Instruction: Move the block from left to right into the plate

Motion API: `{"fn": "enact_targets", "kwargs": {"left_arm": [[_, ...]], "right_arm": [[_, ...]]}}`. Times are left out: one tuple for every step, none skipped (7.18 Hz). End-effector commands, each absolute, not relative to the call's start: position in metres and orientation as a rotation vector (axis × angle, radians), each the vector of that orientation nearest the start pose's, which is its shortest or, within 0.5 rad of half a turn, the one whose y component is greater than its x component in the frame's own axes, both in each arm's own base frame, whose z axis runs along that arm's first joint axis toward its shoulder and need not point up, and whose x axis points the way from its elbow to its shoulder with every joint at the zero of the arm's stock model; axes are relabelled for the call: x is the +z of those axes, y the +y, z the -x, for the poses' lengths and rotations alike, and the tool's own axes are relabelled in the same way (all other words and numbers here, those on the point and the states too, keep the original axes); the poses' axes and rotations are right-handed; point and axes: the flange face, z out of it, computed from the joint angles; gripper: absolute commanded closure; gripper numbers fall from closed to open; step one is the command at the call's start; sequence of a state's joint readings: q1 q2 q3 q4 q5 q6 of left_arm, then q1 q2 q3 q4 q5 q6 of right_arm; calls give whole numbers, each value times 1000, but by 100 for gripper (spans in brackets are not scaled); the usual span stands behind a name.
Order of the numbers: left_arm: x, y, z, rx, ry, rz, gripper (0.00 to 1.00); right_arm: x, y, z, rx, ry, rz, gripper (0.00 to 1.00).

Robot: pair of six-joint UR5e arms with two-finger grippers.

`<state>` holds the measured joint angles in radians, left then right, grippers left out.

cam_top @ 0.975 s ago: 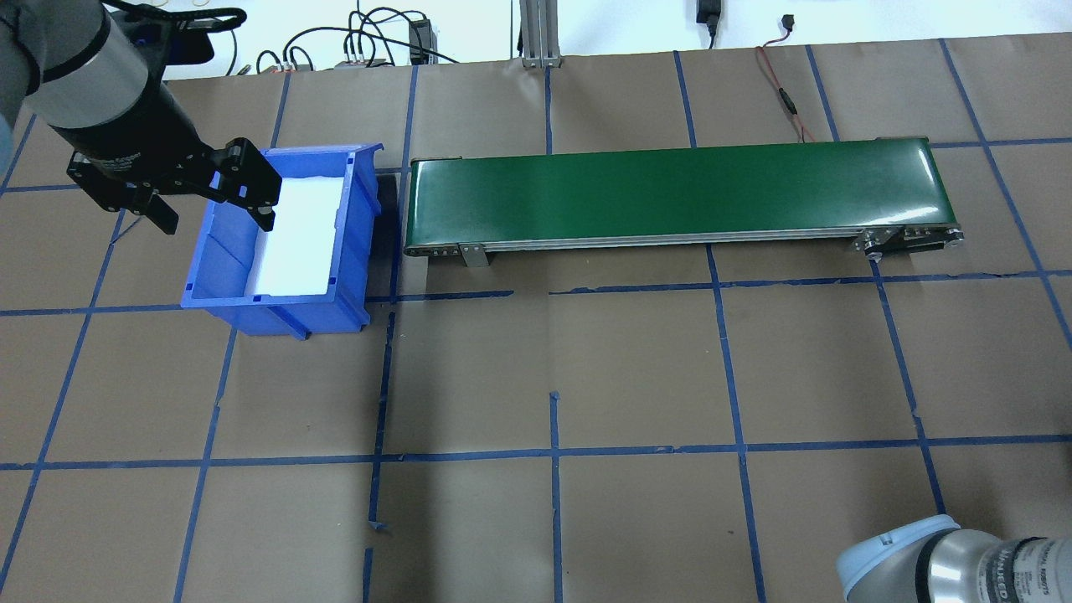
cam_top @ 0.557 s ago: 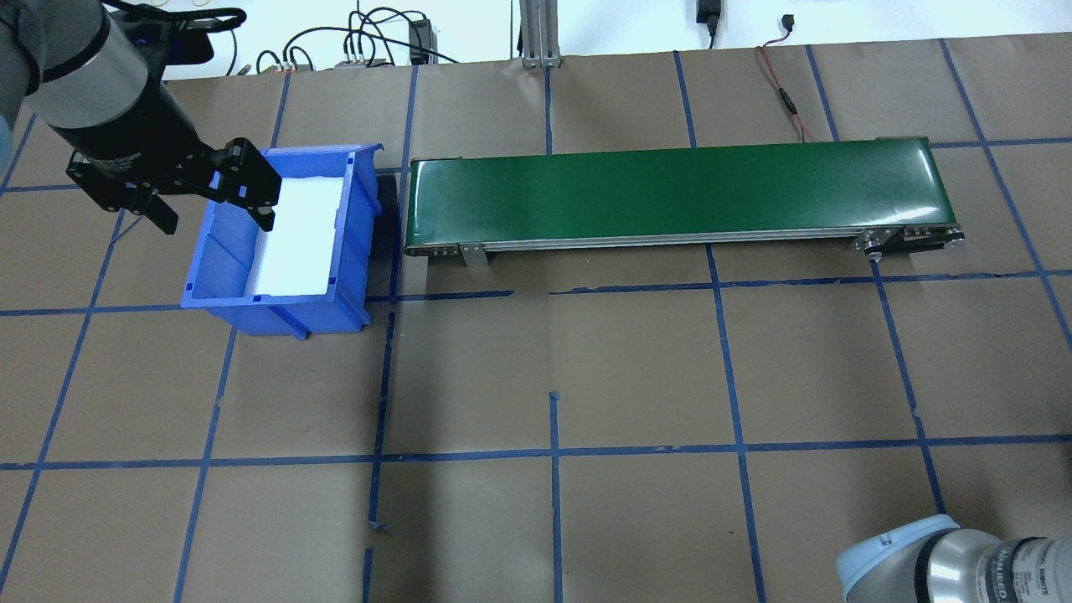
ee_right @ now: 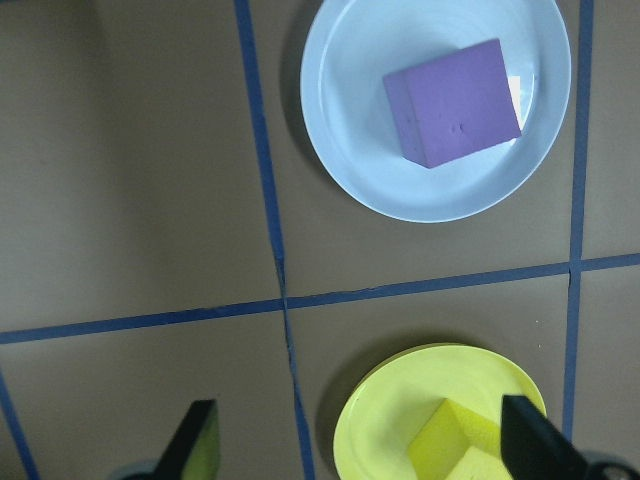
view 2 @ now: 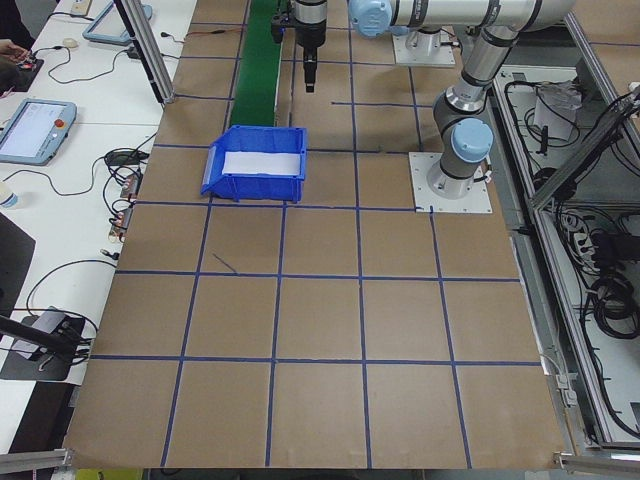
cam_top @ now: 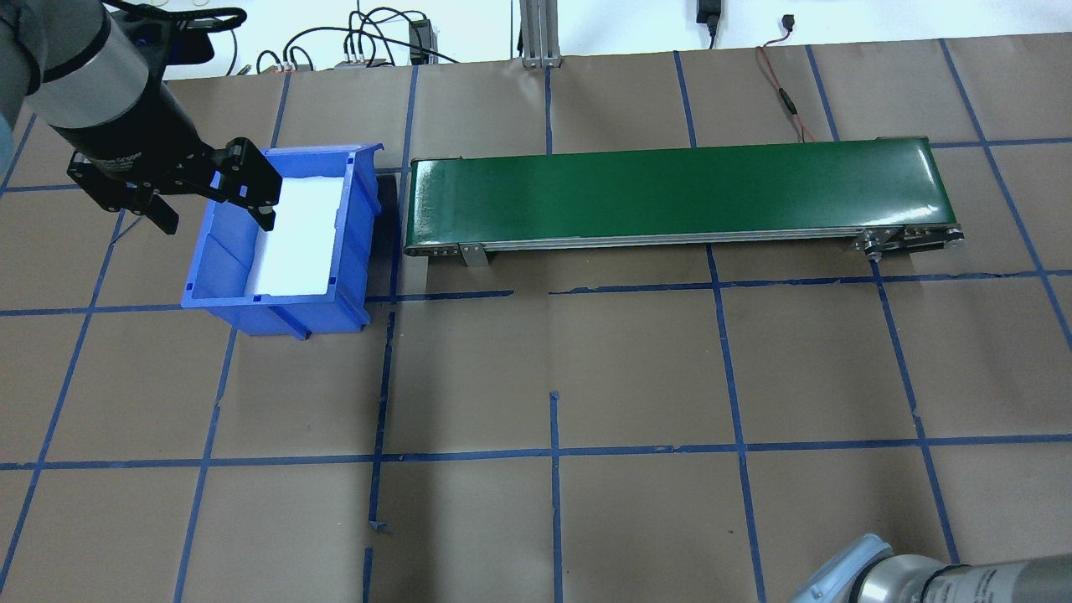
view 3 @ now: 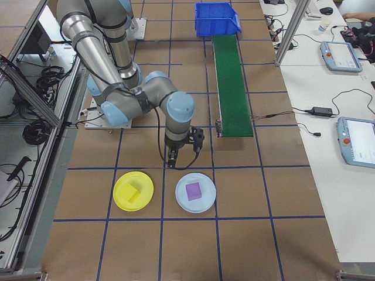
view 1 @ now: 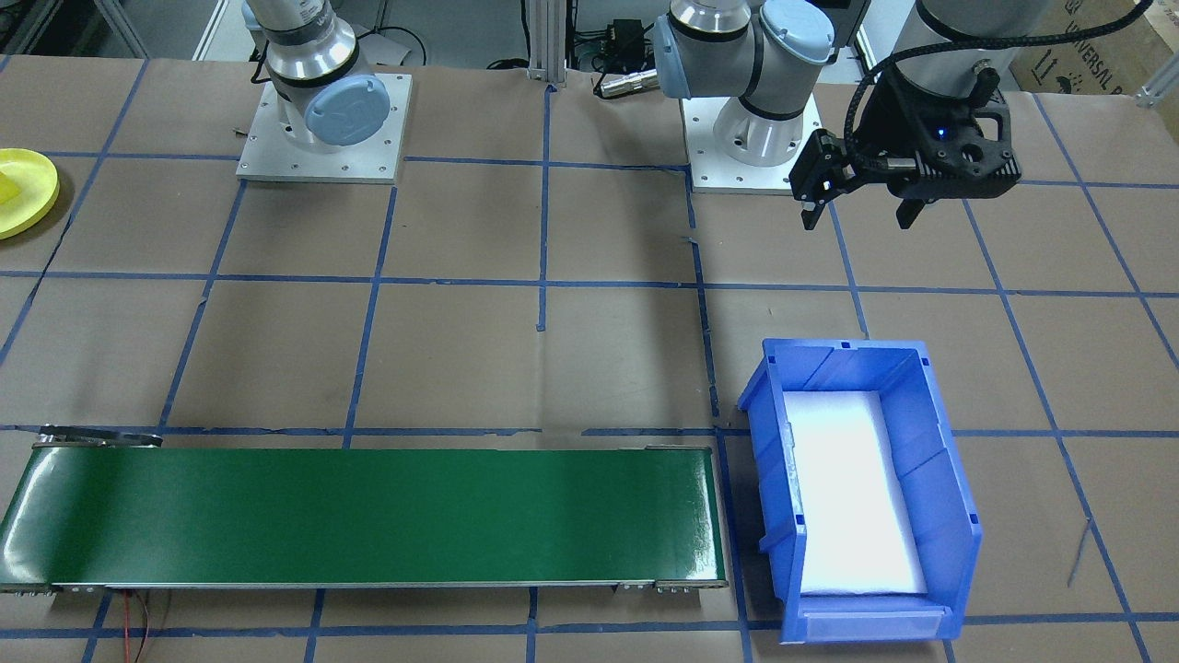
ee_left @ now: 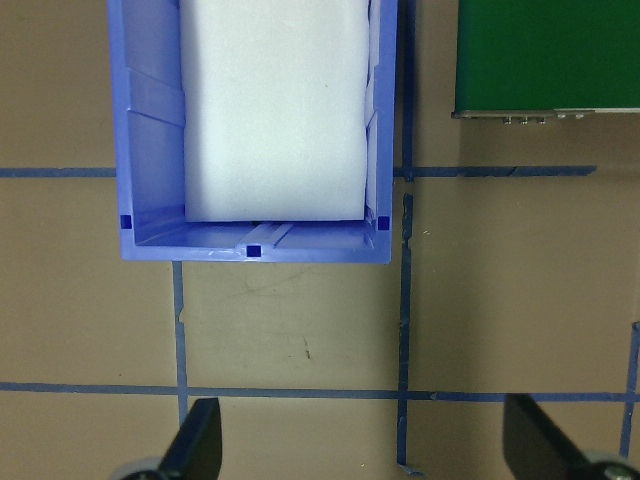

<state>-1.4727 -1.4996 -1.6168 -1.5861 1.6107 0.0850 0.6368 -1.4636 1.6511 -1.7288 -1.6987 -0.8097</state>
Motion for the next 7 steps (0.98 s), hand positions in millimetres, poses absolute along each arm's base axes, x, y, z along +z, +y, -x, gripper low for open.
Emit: {"fn": "enact_targets", "kwargs": {"left_arm": [[497, -473, 83, -9, 3101, 22, 0], [497, -473, 83, -9, 3101, 22, 0], [497, -473, 83, -9, 3101, 22, 0], [497, -473, 83, -9, 3101, 22, 0], [497, -473, 83, -9, 3101, 22, 0], [497, -473, 83, -9, 3101, 22, 0], [498, -473, 83, -11, 3101, 22, 0]], "right_arm": [[466, -465, 239, 172, 3217, -212, 0], [475, -478, 182, 191, 3209, -294, 0], [497, -484, 108, 126, 3230, -302, 0], [504, -488, 26, 96, 3253, -284, 0], [507, -483, -41, 89, 3249, -270, 0], [509, -477, -104, 57, 3193, -227, 0], [508, -472, -149, 55, 3137, -366, 0]]}}
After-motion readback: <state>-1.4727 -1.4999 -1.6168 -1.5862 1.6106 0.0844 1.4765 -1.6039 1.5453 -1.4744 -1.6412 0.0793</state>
